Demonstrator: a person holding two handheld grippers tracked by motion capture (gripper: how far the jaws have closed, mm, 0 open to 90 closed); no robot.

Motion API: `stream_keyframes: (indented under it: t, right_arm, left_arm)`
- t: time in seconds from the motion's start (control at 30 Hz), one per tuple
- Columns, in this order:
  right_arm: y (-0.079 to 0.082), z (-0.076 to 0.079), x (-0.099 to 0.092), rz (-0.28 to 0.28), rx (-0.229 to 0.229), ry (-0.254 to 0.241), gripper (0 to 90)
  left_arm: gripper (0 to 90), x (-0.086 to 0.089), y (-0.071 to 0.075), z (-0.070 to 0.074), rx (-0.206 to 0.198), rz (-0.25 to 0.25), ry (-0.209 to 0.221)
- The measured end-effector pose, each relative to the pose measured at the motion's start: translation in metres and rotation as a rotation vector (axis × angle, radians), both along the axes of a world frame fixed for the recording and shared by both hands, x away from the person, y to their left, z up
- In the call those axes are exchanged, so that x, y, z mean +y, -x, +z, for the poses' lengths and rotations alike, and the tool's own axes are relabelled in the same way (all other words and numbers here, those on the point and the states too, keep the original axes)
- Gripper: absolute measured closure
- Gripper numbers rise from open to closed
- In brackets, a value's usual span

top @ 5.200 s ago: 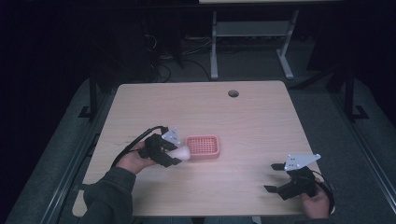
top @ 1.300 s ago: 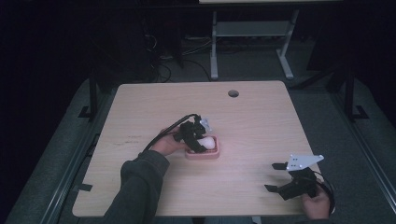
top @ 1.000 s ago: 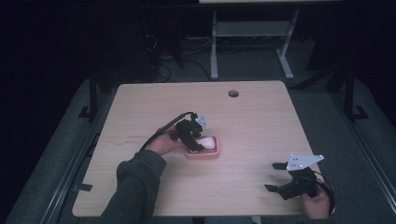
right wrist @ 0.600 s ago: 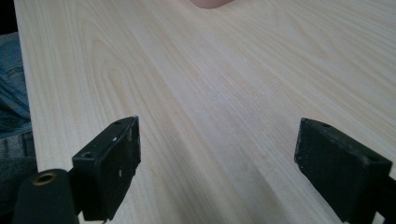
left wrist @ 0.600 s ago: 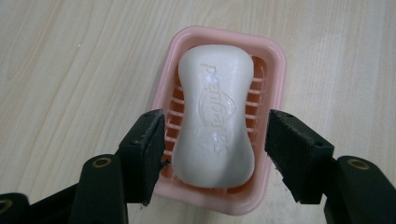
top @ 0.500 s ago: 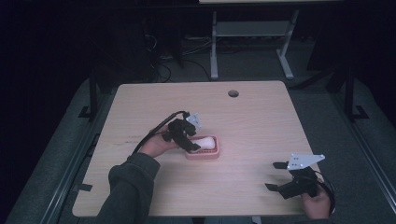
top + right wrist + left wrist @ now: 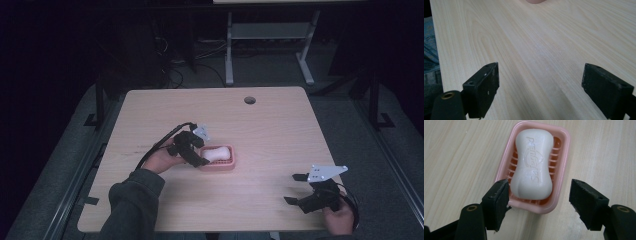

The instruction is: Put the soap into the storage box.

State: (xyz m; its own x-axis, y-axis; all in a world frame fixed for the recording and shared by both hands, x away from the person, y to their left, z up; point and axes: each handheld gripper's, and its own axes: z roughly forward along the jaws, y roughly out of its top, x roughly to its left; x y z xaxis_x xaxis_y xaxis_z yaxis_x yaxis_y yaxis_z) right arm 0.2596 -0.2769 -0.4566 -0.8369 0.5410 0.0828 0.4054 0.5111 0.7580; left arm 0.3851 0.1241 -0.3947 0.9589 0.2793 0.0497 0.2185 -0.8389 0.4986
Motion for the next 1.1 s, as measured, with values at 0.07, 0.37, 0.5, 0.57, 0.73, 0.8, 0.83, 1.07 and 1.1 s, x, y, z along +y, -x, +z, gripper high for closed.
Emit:
stream_keyframes:
  t: [0.07,0.37,0.5,0.57,0.73,0.8,0.83,1.07,1.1]
  right_arm:
    - [0.0,0.0,0.0,0.001,-0.001,0.001,14.2]
    - [-0.001,0.0,0.001,0.002,0.002,0.003,14.2]
    - [-0.001,0.0,0.001,0.002,0.005,0.005,14.1]
    - [-0.002,-0.001,0.001,0.003,0.007,0.005,14.2]
    - [-0.003,-0.001,0.002,0.003,0.007,0.004,14.1]
    - [-0.003,0.0,0.001,0.002,0.006,0.006,14.1]
    - [-0.003,0.0,0.001,0.001,0.007,0.006,14.1]
    - [-0.003,-0.001,0.001,-0.002,0.009,0.008,14.2]
    - [-0.003,-0.001,0.001,-0.002,0.011,0.009,14.2]
  left_arm:
    - [31.7,0.002,0.0,0.002,-0.008,-0.007,0.002]
    - [29.0,0.009,0.006,-0.001,0.0,0.001,0.008]
    - [28.8,0.014,0.009,0.001,-0.008,0.002,0.007]
    - [28.8,0.016,0.011,0.002,-0.012,-0.001,0.012]
    - [28.4,0.023,0.015,0.0,-0.01,0.005,0.02]
    - [28.2,0.026,0.016,-0.002,-0.006,0.007,0.009]
    - [28.1,0.028,0.016,-0.003,-0.001,0.013,0.01]
    - [27.2,0.039,0.022,-0.008,0.01,0.026,0.009]
    - [27.2,0.04,0.022,-0.008,0.009,0.03,0.015]
